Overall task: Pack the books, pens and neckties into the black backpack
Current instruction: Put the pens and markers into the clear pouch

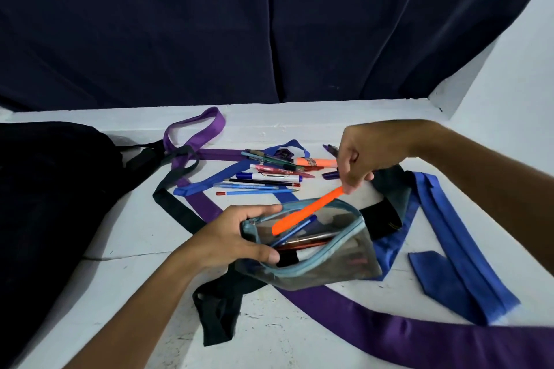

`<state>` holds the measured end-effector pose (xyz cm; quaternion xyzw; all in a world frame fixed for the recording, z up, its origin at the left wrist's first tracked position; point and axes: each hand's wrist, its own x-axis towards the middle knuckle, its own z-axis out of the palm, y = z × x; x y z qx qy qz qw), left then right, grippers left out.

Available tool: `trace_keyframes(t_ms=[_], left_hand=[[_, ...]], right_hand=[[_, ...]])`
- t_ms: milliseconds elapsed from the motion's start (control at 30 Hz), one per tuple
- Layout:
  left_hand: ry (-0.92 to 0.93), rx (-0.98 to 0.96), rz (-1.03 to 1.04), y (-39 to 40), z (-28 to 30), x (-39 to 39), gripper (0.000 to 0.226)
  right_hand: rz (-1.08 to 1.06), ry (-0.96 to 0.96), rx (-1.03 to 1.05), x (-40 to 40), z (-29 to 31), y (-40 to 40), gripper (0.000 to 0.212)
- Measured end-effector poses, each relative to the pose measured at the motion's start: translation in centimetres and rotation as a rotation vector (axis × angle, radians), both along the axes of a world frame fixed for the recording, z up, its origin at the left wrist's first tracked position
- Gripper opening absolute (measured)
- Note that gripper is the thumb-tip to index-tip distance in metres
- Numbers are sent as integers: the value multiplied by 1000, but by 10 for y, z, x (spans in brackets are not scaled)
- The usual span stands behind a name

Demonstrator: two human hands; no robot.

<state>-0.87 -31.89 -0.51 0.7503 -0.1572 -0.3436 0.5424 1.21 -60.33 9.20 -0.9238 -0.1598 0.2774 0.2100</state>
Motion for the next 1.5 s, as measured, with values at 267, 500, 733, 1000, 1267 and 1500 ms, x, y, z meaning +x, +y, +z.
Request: trace_keyframes(t_ms=[267, 500, 733, 1000, 1267, 1500], left_hand=[[5, -6, -10, 0, 1, 1, 75], [20, 2, -17, 1, 0, 2, 76], [1, 10, -39, -1, 2, 1, 71], [12, 23, -42, 2, 0, 2, 75], [-17, 61, -38, 4, -2, 7, 78], [-7, 67, -55, 3, 1, 8, 78]], right_hand=[[-4, -42, 199, 6, -44, 36, 13], [-123, -144, 187, 57, -82, 52, 10], [2, -193, -65, 79, -119, 66, 14], [-53, -137, 25, 68, -82, 34, 4], [-27, 40, -141, 19, 15, -3, 10], [19, 88, -376, 5, 18, 10, 13]])
